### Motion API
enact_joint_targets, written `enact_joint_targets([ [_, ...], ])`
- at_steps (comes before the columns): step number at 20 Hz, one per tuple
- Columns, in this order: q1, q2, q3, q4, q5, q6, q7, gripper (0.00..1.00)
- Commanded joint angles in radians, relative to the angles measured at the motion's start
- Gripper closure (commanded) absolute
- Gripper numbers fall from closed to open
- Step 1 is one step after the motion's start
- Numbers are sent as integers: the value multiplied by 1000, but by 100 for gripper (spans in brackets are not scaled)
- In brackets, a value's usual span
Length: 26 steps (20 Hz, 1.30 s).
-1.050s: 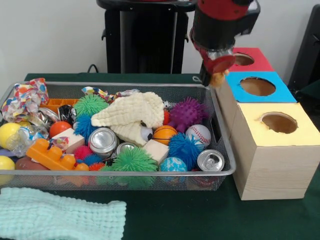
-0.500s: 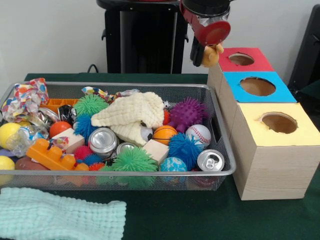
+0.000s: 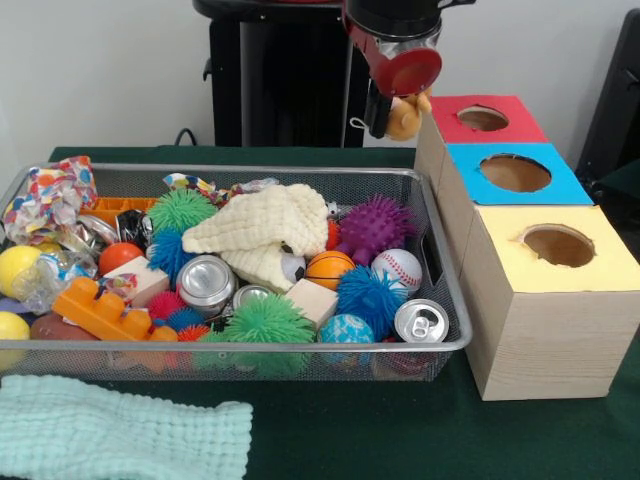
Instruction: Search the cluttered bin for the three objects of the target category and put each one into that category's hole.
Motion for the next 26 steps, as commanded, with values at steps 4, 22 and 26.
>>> enact_joint_targets([
  [4, 35, 32, 125, 165, 53, -140, 150, 100],
  [22, 54, 53, 141, 249, 104, -253, 118, 100],
  [26, 24, 100, 135, 180, 67, -267, 76, 100],
])
